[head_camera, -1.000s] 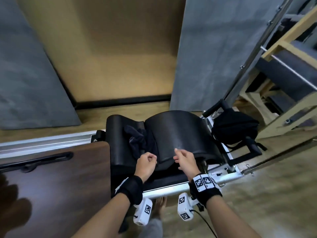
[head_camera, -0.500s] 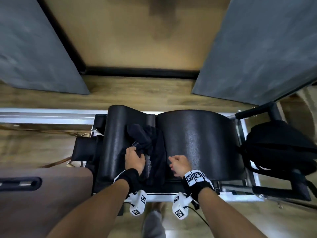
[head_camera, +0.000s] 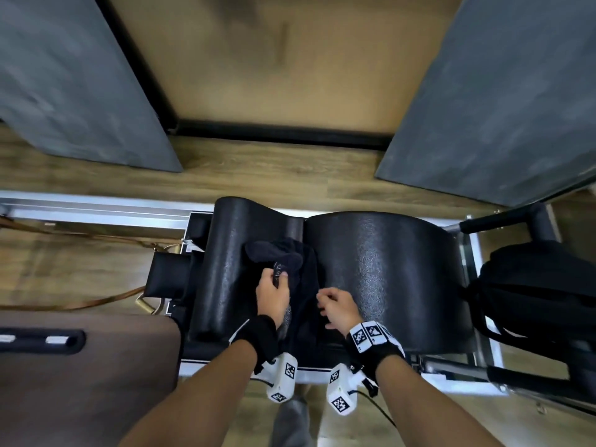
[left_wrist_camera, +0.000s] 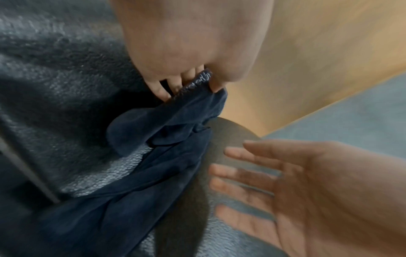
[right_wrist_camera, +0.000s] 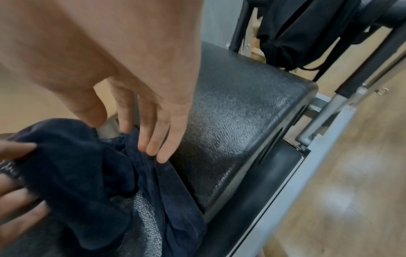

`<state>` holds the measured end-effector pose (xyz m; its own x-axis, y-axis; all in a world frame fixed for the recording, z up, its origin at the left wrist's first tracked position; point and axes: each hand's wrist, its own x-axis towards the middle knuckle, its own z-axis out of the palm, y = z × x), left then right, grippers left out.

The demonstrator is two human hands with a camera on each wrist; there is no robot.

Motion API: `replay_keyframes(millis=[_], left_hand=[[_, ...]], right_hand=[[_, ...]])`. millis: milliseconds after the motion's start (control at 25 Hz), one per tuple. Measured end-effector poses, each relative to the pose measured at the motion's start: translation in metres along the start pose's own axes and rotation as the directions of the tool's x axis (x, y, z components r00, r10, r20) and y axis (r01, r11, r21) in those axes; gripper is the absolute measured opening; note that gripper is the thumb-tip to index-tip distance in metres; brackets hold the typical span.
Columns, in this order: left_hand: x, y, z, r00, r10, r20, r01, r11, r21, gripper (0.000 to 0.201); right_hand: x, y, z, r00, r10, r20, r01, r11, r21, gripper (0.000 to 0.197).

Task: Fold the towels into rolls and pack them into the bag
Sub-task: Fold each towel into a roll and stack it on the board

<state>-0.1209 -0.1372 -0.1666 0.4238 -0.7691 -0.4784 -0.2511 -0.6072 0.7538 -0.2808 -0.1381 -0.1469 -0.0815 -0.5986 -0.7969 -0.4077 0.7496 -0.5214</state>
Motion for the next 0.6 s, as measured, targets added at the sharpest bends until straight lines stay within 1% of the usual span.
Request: replay_keyframes(millis=[40,80,120,160,200,240,280,360,440,520,560,600], left_hand=[[-0.011,0.007,-0.001,0.999,0.044,0.028,-0.043,0.999,-0.029,0.017],[-0.023,0.015,-0.005,0.992,0.095,0.083,-0.093,0.995,-0.028,0.015],[-0.035,0.023,-0.009,0.976,0.147,0.16,-0.148,0.989,-0.006,0.011],[-0.047,0.029,-0.012,0.95,0.193,0.245,-0.204,0.979,0.021,0.007],[-0.063,0.035,-0.02,0.915,0.242,0.322,-0.271,0.962,0.047,0.009],[-0.08,0.04,-0.03,0.876,0.295,0.381,-0.345,0.936,0.07,0.013],[-0.1,0.044,-0.041,0.839,0.347,0.419,-0.413,0.907,0.076,0.016],[-0.141,0.05,-0.069,0.777,0.431,0.459,-0.512,0.857,0.061,0.019],[-0.189,0.045,-0.105,0.742,0.494,0.453,-0.572,0.819,0.044,0.024],[-0.231,0.035,-0.143,0.722,0.511,0.465,-0.596,0.802,0.045,0.037],[-0.258,0.026,-0.166,0.697,0.527,0.486,-0.632,0.771,0.071,0.047],[-0.284,0.015,-0.189,0.672,0.542,0.504,-0.671,0.734,0.106,0.06]], right_hand=[[-0.011,-0.005,-0.003,0.996,-0.088,-0.013,0.088,0.996,-0.018,0.032],[-0.024,-0.012,-0.007,0.982,-0.188,-0.024,0.187,0.982,-0.034,0.042],[-0.04,-0.017,-0.011,0.957,-0.288,-0.025,0.287,0.956,-0.056,0.054],[-0.054,-0.021,-0.016,0.924,-0.383,-0.014,0.38,0.921,-0.087,0.066],[-0.074,-0.024,-0.019,0.883,-0.469,0.002,0.466,0.877,-0.119,0.076],[-0.095,-0.025,-0.022,0.844,-0.536,0.03,0.534,0.832,-0.153,0.082],[-0.118,-0.023,-0.024,0.81,-0.584,0.064,0.584,0.789,-0.19,0.082],[-0.167,-0.01,-0.027,0.741,-0.665,0.095,0.663,0.703,-0.257,0.07],[-0.22,0.015,-0.028,0.661,-0.745,0.089,0.73,0.611,-0.305,0.05],[-0.267,0.039,-0.026,0.608,-0.791,0.065,0.776,0.576,-0.258,0.028],[-0.295,0.052,-0.022,0.592,-0.805,0.04,0.79,0.57,-0.226,0.019],[-0.322,0.064,-0.017,0.576,-0.817,0.009,0.8,0.562,-0.208,0.012]])
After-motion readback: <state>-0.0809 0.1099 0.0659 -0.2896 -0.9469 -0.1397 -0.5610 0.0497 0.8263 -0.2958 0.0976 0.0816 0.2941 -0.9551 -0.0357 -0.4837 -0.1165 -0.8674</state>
